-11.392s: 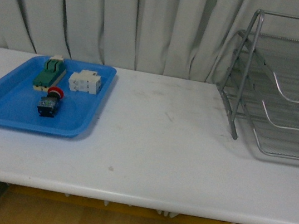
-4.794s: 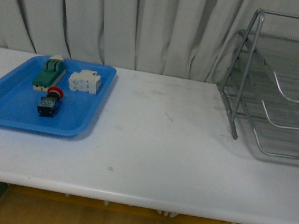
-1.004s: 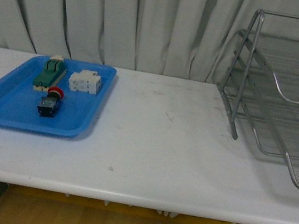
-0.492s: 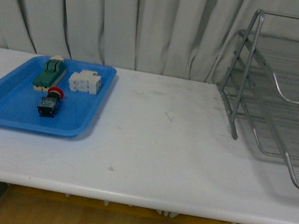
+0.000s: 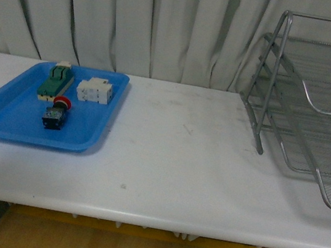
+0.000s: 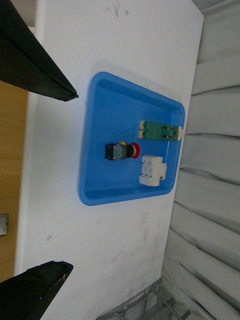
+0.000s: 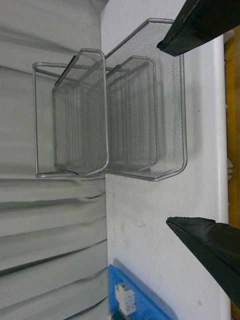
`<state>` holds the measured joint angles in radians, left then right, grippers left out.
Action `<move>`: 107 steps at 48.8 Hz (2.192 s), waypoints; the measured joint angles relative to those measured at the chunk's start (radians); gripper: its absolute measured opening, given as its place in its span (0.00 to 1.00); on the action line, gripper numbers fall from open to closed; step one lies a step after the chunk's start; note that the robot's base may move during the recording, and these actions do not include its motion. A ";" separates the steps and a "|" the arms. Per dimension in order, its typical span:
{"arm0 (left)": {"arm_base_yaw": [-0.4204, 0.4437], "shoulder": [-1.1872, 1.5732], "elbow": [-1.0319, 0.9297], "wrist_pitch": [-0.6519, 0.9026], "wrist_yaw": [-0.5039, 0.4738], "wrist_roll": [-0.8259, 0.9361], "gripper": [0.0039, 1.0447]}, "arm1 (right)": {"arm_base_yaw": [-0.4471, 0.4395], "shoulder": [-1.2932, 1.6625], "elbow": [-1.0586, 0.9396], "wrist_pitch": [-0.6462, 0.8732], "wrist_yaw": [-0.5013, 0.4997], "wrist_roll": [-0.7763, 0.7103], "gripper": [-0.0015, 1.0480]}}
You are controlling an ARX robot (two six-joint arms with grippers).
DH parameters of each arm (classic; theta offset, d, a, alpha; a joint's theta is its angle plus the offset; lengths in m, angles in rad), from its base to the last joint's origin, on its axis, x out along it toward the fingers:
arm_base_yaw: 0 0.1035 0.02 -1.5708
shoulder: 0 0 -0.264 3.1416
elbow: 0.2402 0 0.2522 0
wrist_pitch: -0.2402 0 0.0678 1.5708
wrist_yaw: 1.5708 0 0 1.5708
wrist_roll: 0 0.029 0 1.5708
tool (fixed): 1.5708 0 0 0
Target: Place button on rack with both arms
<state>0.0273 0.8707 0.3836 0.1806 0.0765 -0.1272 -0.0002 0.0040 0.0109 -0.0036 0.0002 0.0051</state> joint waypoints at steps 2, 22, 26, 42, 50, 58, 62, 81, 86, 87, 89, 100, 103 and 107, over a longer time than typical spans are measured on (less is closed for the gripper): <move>-0.009 0.121 0.056 0.057 0.007 0.008 0.94 | 0.000 0.000 0.000 0.000 0.000 0.000 0.94; -0.059 1.151 0.805 -0.115 -0.054 0.113 0.94 | 0.000 0.000 0.000 0.000 0.000 0.000 0.94; -0.062 1.252 0.912 -0.162 -0.077 0.129 0.94 | 0.000 0.000 0.000 0.000 0.000 0.000 0.94; -0.048 1.420 1.150 -0.242 -0.107 0.117 0.94 | 0.000 0.000 0.000 0.000 0.000 0.000 0.94; -0.043 1.463 1.193 -0.279 -0.090 0.087 0.94 | 0.000 0.000 0.000 0.000 0.000 0.000 0.94; -0.042 1.509 1.252 -0.327 -0.096 0.081 0.94 | 0.000 0.000 0.000 0.000 0.000 0.000 0.94; -0.042 1.527 1.275 -0.342 -0.100 0.078 0.94 | 0.000 0.000 0.000 0.000 0.000 0.000 0.94; -0.052 1.571 1.304 -0.358 -0.101 0.083 0.85 | 0.000 0.000 0.000 0.000 0.000 0.000 0.94; -0.052 1.571 1.307 -0.356 -0.103 0.083 0.71 | 0.000 0.000 0.000 0.000 0.000 0.000 0.94; -0.052 1.571 1.307 -0.356 -0.104 0.083 0.68 | 0.000 0.000 0.000 0.000 0.000 0.000 0.94; -0.052 1.573 1.307 -0.354 -0.105 0.082 0.59 | 0.000 0.000 0.000 0.000 0.000 0.000 0.94; -0.050 1.575 1.307 -0.344 -0.097 0.082 0.35 | 0.000 0.000 0.000 0.000 0.000 0.000 0.94; -0.050 1.575 1.304 -0.338 -0.096 0.082 0.34 | 0.000 0.000 0.000 0.000 0.000 0.000 0.94; -0.050 1.573 1.292 -0.321 -0.095 0.082 0.34 | 0.000 0.000 0.000 0.000 0.000 0.000 0.94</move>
<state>-0.0227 2.4439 1.6753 -0.1402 -0.0181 -0.0452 -0.0002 0.0040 0.0109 -0.0036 0.0002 0.0051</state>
